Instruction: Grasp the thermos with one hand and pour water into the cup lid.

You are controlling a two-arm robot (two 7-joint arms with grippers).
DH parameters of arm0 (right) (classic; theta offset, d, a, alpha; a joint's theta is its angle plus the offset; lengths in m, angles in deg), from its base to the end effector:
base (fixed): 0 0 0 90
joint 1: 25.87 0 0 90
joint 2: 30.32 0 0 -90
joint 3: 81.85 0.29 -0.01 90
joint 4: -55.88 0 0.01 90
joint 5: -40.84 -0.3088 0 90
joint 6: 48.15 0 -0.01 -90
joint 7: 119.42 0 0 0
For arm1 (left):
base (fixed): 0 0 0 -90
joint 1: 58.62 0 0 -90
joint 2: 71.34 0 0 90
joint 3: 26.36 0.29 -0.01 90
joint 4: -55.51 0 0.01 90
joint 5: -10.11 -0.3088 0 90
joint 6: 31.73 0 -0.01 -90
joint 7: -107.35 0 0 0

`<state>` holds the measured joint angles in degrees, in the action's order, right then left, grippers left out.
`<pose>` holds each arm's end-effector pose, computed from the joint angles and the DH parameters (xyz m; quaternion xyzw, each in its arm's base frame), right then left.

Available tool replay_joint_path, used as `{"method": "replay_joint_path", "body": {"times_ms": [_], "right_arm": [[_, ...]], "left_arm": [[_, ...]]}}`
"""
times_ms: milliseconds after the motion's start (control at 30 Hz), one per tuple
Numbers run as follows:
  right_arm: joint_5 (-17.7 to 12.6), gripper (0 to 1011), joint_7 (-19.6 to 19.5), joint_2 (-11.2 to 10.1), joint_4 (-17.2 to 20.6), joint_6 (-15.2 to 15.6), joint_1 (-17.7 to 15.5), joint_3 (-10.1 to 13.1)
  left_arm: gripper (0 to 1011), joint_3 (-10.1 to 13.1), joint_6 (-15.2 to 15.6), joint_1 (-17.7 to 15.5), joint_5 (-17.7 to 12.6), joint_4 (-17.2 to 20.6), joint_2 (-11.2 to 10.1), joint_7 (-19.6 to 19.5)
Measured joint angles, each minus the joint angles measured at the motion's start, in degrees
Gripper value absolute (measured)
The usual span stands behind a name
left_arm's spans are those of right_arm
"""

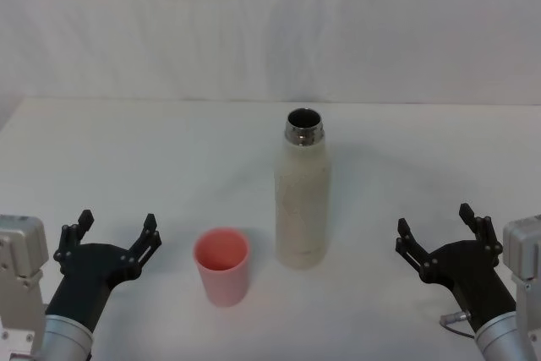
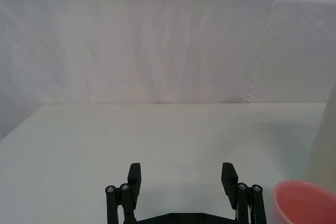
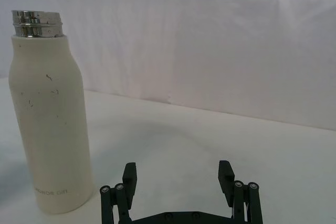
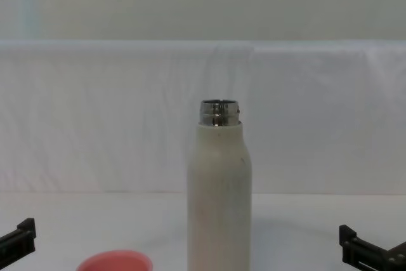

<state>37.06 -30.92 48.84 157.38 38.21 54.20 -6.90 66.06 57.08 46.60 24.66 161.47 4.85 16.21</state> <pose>0.2658 0.0383 -0.2975 -0.0014 -0.0412 -0.6057 0.7946 0.2529 0.0375 -0.2852 -0.0174 0.0065 0.6615 0.7497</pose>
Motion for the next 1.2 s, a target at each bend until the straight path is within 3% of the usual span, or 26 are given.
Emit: {"method": "replay_joint_path", "body": {"times_ms": [1200], "right_arm": [[0.0, 1000, 0.0, 0.0, 0.0, 0.0, 0.0, 0.0]], "left_arm": [[1001, 0.0, 0.0, 0.0, 0.0, 0.0, 0.0, 0.0]]}}
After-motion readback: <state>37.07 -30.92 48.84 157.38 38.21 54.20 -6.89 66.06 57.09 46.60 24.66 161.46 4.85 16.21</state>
